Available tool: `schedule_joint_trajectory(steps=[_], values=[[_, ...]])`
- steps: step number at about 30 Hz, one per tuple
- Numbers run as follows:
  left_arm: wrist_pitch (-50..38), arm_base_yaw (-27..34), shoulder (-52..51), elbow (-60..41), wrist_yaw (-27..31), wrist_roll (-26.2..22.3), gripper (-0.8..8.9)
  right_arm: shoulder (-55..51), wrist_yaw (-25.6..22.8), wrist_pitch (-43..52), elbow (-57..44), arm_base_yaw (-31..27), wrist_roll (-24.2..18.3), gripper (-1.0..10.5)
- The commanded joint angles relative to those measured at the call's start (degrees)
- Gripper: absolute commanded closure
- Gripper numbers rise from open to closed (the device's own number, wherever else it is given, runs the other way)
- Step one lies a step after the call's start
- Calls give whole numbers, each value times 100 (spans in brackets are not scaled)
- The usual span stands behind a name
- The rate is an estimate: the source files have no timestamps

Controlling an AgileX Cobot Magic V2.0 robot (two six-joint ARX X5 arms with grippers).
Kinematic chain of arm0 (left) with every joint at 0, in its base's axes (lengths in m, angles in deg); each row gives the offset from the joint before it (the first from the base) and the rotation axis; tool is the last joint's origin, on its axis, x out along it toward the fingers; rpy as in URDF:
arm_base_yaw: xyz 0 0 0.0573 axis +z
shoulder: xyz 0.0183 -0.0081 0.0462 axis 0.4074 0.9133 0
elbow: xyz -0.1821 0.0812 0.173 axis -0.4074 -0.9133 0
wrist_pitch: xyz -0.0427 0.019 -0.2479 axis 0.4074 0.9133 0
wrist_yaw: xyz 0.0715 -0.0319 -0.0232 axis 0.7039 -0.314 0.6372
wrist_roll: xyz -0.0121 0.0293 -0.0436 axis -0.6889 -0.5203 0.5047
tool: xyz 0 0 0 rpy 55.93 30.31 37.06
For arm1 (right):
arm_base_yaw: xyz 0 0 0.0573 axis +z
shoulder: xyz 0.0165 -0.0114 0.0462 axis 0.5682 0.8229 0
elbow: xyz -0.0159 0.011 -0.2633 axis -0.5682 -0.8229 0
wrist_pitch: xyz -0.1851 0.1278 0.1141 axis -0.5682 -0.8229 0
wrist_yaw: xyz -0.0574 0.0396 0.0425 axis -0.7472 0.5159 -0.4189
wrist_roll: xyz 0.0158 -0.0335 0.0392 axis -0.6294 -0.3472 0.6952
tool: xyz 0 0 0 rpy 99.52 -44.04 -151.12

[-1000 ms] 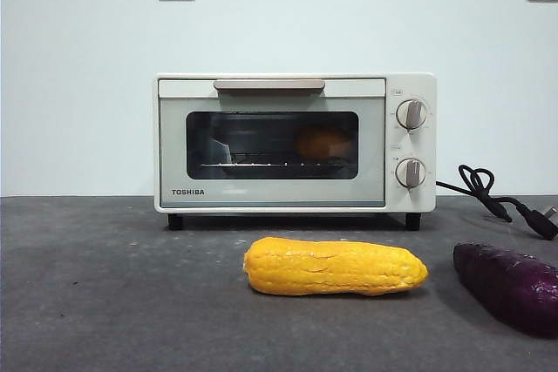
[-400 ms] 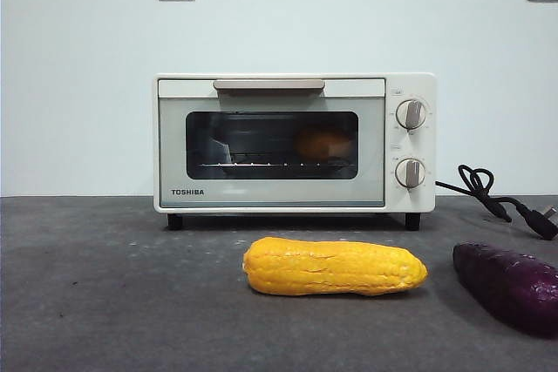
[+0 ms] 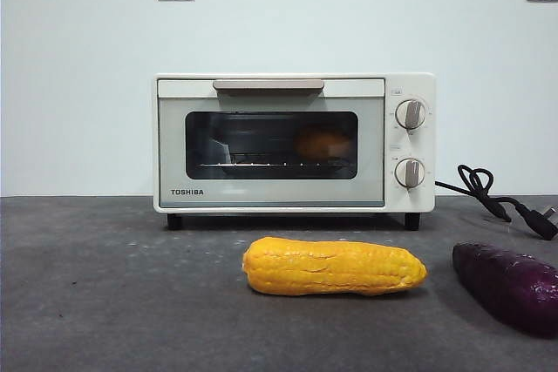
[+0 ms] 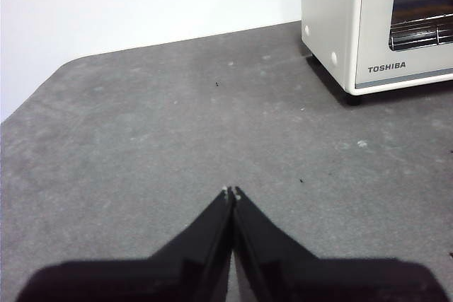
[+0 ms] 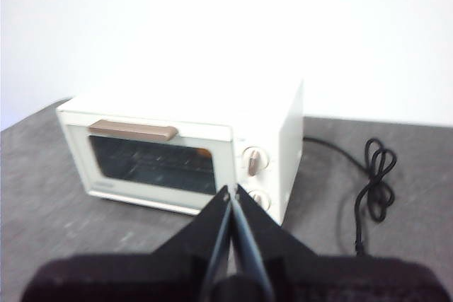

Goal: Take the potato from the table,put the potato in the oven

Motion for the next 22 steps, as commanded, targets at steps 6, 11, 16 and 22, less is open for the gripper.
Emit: schedule_joint_trajectory(steps=[6, 11, 16, 22], values=[[-9, 15, -13, -83, -9, 26, 818, -1198, -35, 1668, -2170, -114, 15, 946], [-9, 15, -13, -83, -9, 26, 818, -1757, -297, 1891, -3086, -116, 210, 946], [-9, 15, -13, -83, -11, 26, 818, -2004, -651, 1937, -3713, -116, 553, 946], [-9, 15, -13, -83, -9, 26, 817, -2004, -728, 1672, -3952, -116, 564, 946]])
